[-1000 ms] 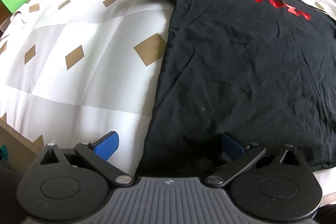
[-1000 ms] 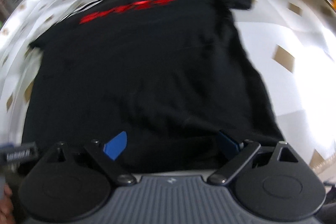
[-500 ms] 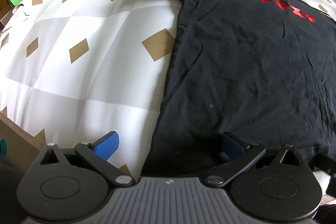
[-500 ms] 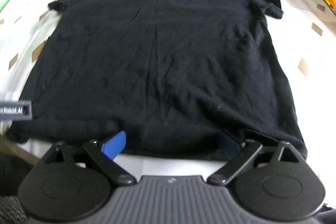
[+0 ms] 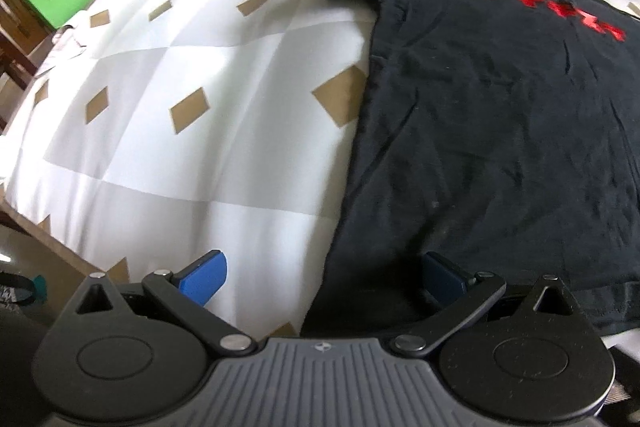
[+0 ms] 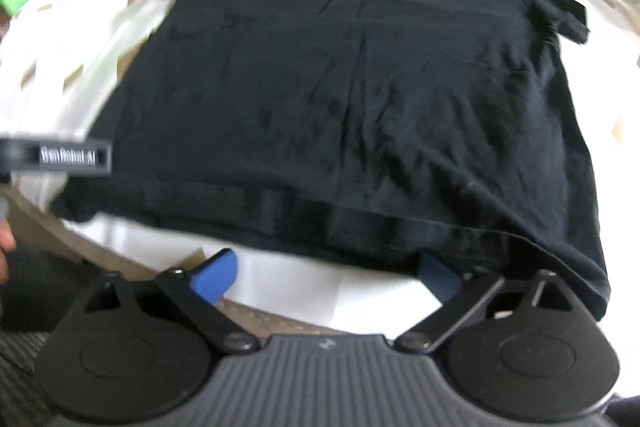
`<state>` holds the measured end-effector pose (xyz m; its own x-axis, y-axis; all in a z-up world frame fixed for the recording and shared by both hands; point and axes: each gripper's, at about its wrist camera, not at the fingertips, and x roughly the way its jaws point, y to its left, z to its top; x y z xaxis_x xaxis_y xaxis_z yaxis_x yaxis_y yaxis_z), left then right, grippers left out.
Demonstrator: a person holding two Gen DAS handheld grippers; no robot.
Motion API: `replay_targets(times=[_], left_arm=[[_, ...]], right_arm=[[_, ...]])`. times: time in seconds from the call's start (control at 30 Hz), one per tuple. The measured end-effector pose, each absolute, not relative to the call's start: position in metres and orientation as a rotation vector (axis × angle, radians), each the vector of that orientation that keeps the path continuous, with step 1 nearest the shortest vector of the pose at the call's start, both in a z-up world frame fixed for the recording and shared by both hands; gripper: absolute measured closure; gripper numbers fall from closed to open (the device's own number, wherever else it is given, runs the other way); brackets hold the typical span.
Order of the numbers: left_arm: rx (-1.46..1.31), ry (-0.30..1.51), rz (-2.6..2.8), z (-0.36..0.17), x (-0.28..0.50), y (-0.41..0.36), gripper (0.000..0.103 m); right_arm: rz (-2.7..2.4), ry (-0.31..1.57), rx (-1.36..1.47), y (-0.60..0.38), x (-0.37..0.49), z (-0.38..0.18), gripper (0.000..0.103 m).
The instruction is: Fold clothes
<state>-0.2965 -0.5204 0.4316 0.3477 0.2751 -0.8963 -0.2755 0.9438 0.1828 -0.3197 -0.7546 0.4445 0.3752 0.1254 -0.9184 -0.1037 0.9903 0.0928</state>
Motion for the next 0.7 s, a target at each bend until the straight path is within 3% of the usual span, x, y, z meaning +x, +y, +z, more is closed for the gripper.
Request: replay_targets(times=[0.2, 0.37, 0.7], left_arm=[[-0.018, 1.148, 0.333, 0.437, -0.298, -0.529, 0.0], [-0.011, 1.11, 0.229, 0.446, -0.298, -0.553, 0.0], [-0.007, 1.164, 0.124, 0.431, -0.293, -0.576, 0.0]], right_arm=[[-0.089, 1.063, 0.15, -0.806, -0.312, 0.464, 0.011], [-0.252, 1.075, 0.248, -0.84, -0.311, 0.457, 0.011], [-0.262, 1.151, 0.116, -0.833, -0.307, 0.437, 0.01]])
